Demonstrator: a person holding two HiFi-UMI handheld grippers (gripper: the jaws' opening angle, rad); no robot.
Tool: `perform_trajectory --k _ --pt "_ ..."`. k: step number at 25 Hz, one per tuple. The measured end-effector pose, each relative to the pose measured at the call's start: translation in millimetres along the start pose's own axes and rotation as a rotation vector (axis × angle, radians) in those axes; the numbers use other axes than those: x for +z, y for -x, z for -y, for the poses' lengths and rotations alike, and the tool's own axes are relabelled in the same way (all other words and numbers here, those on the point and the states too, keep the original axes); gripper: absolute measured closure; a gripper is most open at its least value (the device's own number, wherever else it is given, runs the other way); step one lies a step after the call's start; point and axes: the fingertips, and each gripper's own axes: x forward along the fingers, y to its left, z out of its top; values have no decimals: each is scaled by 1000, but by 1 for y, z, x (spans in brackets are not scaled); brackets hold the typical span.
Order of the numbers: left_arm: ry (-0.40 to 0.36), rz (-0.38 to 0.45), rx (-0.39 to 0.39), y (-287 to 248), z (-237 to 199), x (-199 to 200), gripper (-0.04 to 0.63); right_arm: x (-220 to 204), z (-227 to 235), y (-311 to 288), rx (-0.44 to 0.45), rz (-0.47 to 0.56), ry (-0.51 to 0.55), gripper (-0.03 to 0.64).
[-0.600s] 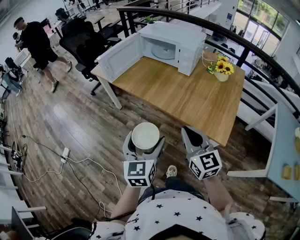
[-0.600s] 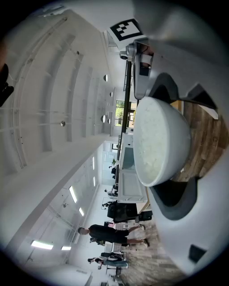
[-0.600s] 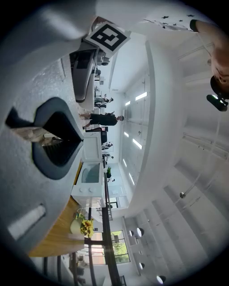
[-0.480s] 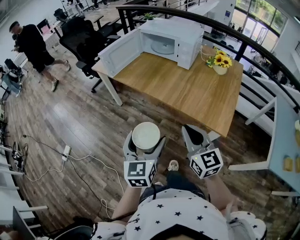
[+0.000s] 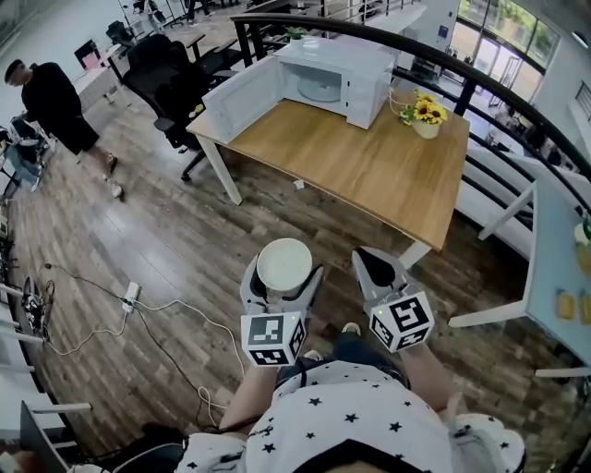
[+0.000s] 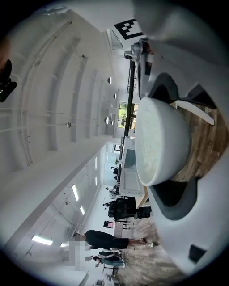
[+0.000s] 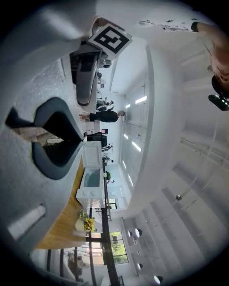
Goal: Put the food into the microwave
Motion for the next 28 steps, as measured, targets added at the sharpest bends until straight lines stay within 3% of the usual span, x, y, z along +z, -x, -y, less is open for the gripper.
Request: perform_trajectory --k 28 --pt "17 12 -14 6 -34 1 92 -12 -35 -13 7 -11 -39 611"
